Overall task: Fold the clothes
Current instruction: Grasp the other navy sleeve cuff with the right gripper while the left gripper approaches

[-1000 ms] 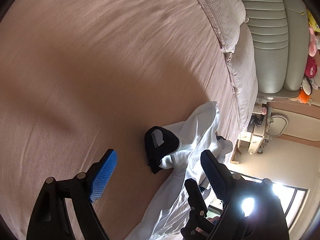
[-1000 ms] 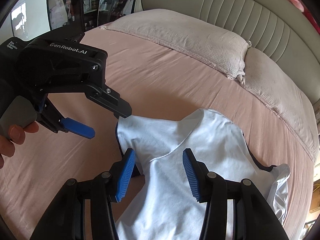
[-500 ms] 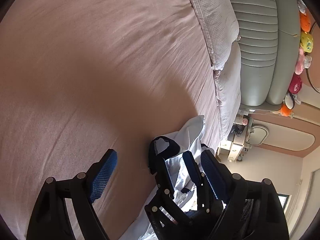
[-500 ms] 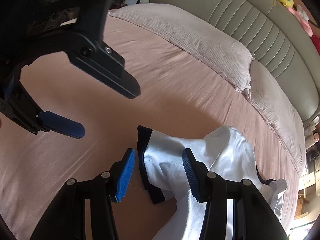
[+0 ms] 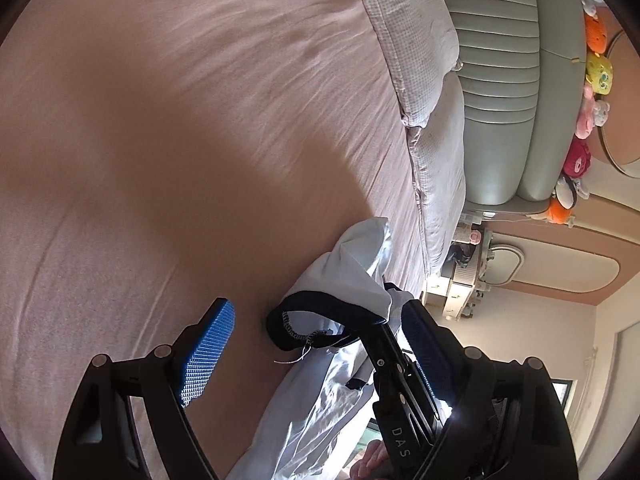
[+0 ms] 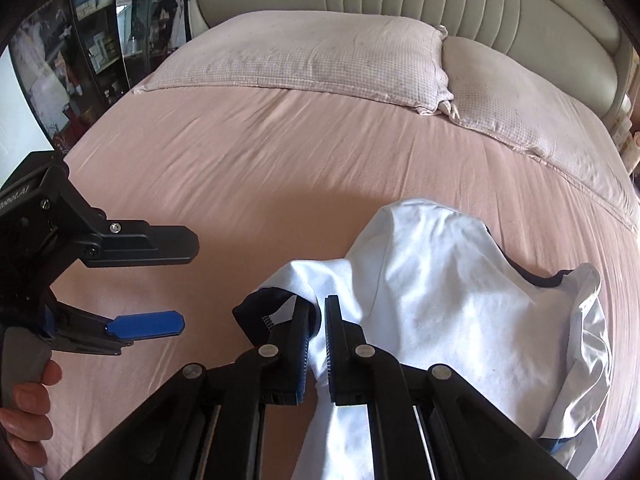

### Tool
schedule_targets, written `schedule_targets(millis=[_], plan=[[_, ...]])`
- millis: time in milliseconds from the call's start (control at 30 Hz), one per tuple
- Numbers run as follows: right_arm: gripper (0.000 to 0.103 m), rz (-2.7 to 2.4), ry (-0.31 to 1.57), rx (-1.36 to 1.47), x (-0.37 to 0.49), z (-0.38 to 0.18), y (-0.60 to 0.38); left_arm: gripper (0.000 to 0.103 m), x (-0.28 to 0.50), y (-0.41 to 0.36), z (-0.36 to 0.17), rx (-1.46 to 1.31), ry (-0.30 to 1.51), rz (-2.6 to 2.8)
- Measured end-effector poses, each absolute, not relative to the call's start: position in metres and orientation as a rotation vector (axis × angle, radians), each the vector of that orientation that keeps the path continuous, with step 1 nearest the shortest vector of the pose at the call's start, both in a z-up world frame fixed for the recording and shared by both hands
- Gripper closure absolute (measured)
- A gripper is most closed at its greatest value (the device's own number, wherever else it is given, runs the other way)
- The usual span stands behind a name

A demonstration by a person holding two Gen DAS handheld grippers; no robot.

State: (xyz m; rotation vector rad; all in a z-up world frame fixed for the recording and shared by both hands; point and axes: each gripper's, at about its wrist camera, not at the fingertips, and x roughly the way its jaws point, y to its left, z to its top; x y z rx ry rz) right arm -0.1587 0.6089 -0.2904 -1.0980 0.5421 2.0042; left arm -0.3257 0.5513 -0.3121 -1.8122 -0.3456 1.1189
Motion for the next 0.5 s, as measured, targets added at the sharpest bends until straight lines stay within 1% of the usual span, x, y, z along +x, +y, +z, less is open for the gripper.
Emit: schedule_targets(millis=[67,300,500], plan=[[0.098,1.996,0.594,-1.077,-0.148,-0.288,0.617,0.017,-0.314,0.562,-0.307,-1.766,-0.294,1.136],[0.098,1.946,0.647,-1.035,-0.116,-0.284,0.635,0.017,-0.284,0.584,-0.302,-1.673,-0.153,1.151],[0.098,1.956,0.690,-1.020,-0.100,-0.282,0.645,0.018,-0.268,0.585,-0.288,-1.528,0.097,1.321]])
